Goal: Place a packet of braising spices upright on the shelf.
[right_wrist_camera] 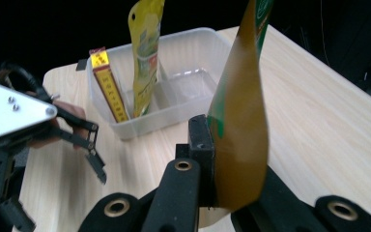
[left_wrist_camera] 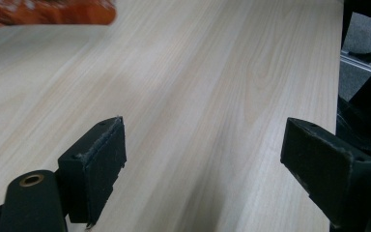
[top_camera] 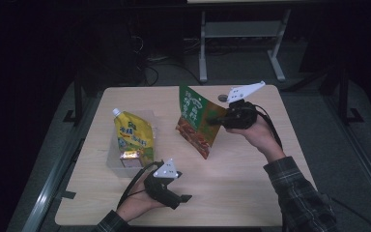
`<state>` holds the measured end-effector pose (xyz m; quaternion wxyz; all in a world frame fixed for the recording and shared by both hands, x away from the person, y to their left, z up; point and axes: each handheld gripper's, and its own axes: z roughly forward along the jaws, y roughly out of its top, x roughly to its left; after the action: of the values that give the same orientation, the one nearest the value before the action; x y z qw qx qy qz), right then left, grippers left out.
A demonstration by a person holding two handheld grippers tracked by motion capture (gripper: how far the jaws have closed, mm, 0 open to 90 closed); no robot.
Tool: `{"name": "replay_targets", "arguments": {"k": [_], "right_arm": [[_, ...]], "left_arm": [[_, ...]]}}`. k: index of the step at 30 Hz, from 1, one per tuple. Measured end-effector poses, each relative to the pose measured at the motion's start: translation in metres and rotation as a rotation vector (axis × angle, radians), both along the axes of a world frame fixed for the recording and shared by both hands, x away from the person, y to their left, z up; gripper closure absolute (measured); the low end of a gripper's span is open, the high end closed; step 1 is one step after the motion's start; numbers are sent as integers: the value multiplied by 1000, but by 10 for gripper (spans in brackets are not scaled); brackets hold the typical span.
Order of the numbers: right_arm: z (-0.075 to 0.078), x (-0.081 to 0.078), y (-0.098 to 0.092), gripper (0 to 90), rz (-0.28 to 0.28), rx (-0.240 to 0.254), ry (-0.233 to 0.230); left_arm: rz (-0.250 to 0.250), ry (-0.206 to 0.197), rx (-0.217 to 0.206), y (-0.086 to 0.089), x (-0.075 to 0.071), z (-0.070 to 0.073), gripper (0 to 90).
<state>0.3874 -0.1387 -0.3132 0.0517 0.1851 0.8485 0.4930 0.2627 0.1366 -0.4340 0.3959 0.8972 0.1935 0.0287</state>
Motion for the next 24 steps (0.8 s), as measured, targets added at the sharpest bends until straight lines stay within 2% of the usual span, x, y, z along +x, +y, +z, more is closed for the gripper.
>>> {"name": "replay_targets", "arguments": {"k": [9,11,14,24], "right_arm": [[11,15,22,900,29,-10,-23],[13,17,28,900,34,-11,-33],[16,21,34,900,40,-8,-36],[26,33,58,900,47,25,-42]], "left_arm": [[-14,5,11,-1,-2,-6,155],[-13,16,3,-2,-4,-7,155],[-17,12,-2,-4,-4,-8,155],[-29,26,7,-7,-5,-10,155]]}}
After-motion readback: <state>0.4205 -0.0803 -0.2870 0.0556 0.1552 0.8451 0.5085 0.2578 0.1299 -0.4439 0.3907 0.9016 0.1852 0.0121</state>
